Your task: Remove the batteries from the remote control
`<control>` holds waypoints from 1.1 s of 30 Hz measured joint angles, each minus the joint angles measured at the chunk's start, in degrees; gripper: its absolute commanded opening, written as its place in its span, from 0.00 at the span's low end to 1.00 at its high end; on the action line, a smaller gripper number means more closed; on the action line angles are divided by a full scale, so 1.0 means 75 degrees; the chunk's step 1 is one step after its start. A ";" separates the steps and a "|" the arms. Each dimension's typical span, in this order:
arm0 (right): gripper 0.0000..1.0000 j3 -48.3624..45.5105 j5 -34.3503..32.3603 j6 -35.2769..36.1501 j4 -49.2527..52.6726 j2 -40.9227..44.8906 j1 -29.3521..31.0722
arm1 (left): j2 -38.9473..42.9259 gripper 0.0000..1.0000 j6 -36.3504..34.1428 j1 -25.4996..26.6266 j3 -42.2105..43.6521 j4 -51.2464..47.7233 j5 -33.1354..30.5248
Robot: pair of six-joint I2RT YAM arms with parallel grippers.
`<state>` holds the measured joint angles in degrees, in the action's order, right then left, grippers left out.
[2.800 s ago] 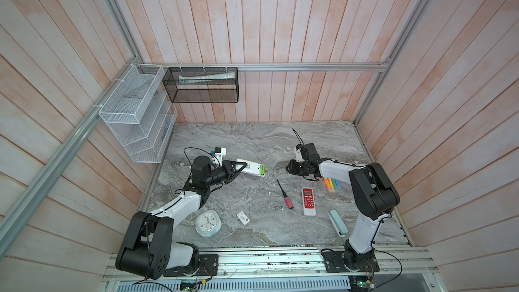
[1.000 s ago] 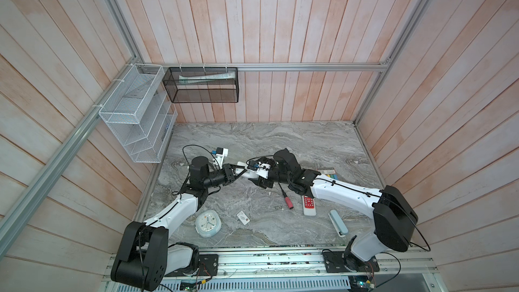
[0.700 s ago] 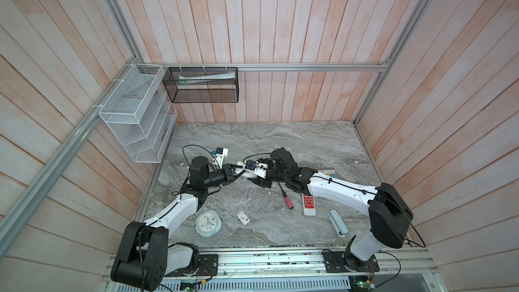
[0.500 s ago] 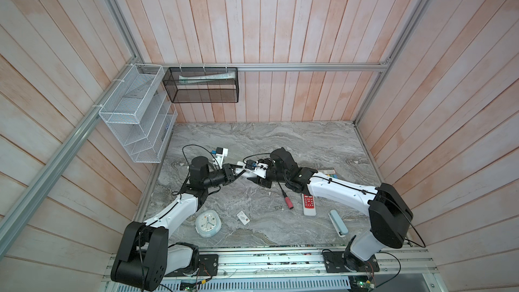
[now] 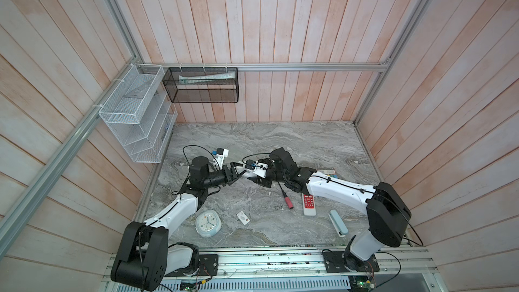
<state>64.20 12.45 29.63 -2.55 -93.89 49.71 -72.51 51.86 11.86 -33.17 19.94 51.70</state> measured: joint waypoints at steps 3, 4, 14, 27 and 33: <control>0.35 -0.0102 -0.0044 -0.0076 -0.0009 -0.0009 -0.0128 | 0.0067 1.00 -0.0230 -0.0143 -0.0192 -0.0702 -0.0332; 0.35 -0.0175 -0.0067 -0.0134 -0.0006 -0.0015 -0.0184 | 0.0160 1.00 -0.0300 -0.0195 -0.0277 -0.1011 -0.0565; 0.41 -0.0536 -0.0280 -0.0399 0.0364 -0.0825 -0.0379 | 0.1693 0.99 -0.1174 -0.0283 -0.1361 -0.3491 -0.3171; 0.44 -0.0294 -0.0184 -0.0315 0.1317 -0.1827 -0.0376 | 0.1886 0.98 -0.1306 -0.0283 -0.0924 -0.4022 -0.3736; 0.47 -0.0192 -0.0026 -0.0219 0.1448 -0.1920 -0.0361 | 0.1886 0.98 -0.1309 -0.0283 -0.0918 -0.4013 -0.3736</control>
<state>62.76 12.25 27.99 8.32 -108.29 47.00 -58.37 42.04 9.74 -40.05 -10.15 23.68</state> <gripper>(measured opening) 0.563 0.978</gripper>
